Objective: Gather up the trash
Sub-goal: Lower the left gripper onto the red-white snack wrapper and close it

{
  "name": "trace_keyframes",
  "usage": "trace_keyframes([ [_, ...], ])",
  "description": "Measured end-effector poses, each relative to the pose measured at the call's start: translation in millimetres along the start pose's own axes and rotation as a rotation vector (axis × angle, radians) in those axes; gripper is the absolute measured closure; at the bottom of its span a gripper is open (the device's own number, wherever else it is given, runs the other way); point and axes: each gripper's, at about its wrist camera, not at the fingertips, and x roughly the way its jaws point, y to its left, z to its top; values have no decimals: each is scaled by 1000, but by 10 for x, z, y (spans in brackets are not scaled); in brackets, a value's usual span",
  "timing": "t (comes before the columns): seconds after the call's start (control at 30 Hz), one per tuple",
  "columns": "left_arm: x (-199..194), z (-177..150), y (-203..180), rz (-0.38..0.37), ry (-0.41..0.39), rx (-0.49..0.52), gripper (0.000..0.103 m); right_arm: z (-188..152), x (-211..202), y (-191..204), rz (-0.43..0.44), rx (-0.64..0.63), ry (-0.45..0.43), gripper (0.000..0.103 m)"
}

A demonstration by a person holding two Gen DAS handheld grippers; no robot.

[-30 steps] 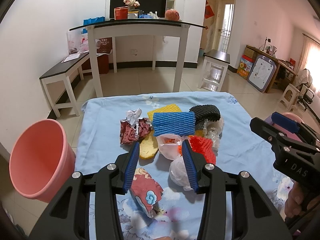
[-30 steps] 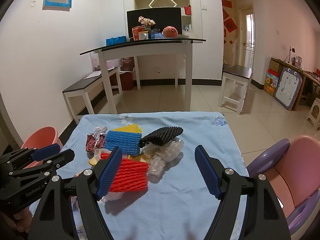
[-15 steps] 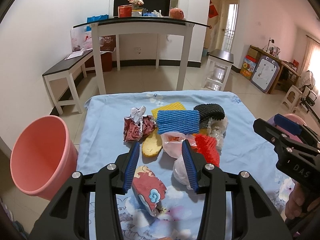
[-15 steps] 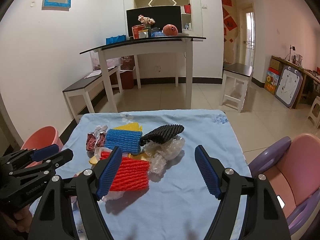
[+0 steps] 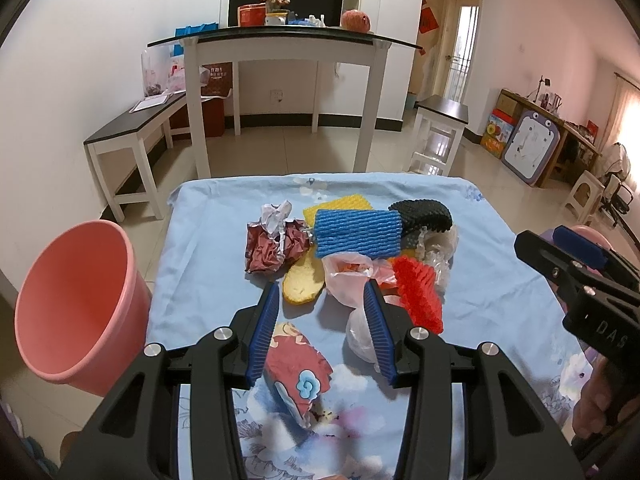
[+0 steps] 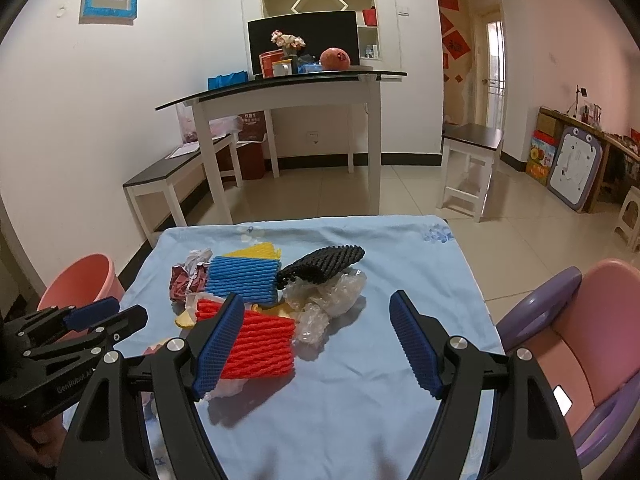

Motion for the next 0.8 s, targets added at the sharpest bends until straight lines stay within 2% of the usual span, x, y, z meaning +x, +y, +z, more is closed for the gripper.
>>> trace_keyframes([
  [0.8,18,-117,47,19,12,-6,58,-58,16,-53,9,12,-2,29],
])
